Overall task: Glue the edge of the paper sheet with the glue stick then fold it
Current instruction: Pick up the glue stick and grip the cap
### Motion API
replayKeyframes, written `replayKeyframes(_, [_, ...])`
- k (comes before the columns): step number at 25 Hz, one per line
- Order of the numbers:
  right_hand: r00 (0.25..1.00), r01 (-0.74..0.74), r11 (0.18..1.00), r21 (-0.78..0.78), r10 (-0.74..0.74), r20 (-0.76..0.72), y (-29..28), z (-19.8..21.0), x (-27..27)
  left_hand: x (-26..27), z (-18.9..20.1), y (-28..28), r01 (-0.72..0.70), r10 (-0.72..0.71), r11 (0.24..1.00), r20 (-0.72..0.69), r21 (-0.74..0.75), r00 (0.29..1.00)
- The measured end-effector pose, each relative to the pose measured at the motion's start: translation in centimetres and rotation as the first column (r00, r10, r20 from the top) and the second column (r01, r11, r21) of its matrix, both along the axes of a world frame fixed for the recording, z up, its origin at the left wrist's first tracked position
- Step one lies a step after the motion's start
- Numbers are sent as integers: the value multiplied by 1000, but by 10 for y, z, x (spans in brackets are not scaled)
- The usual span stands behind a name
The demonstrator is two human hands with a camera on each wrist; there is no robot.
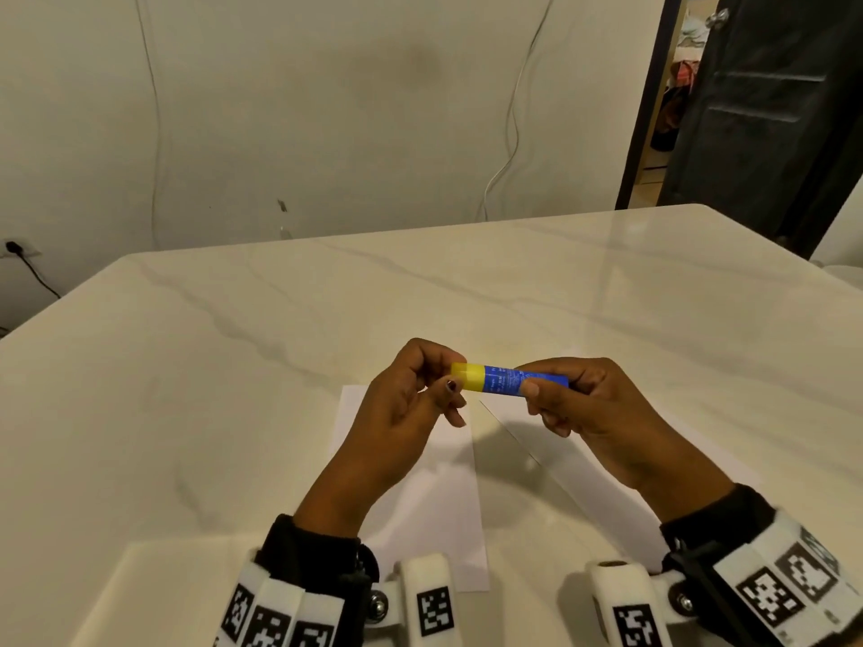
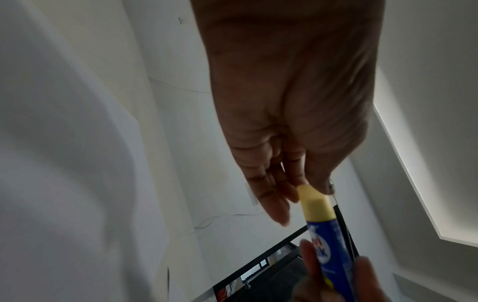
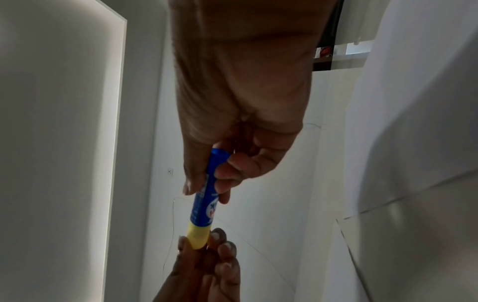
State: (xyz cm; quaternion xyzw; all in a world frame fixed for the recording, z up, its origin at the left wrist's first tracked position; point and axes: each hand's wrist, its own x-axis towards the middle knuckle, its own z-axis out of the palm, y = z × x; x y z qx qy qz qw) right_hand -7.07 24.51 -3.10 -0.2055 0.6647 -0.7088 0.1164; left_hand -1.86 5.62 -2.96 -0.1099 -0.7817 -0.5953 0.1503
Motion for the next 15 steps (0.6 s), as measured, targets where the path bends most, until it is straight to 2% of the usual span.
replayKeyframes(4, [999, -20, 1000, -3, 20, -44, -2, -3, 1, 1, -2, 1, -103, 83, 968, -95, -229, 992])
replayKeyframes(8, [998, -25, 999, 28, 27, -61, -4, -7, 2, 1, -3, 2, -176, 154, 900, -88, -398, 984])
replayKeyframes(12, [998, -41, 999, 36, 43, -47, -4, -9, 4, 0, -5, 3, -190, 203, 930, 10, -315, 979])
replayKeyframes(15, [1000, -9, 998, 59, 11, -21, -2, -10, 1, 2, -8, -2, -56, 88, 970, 127, -238, 988])
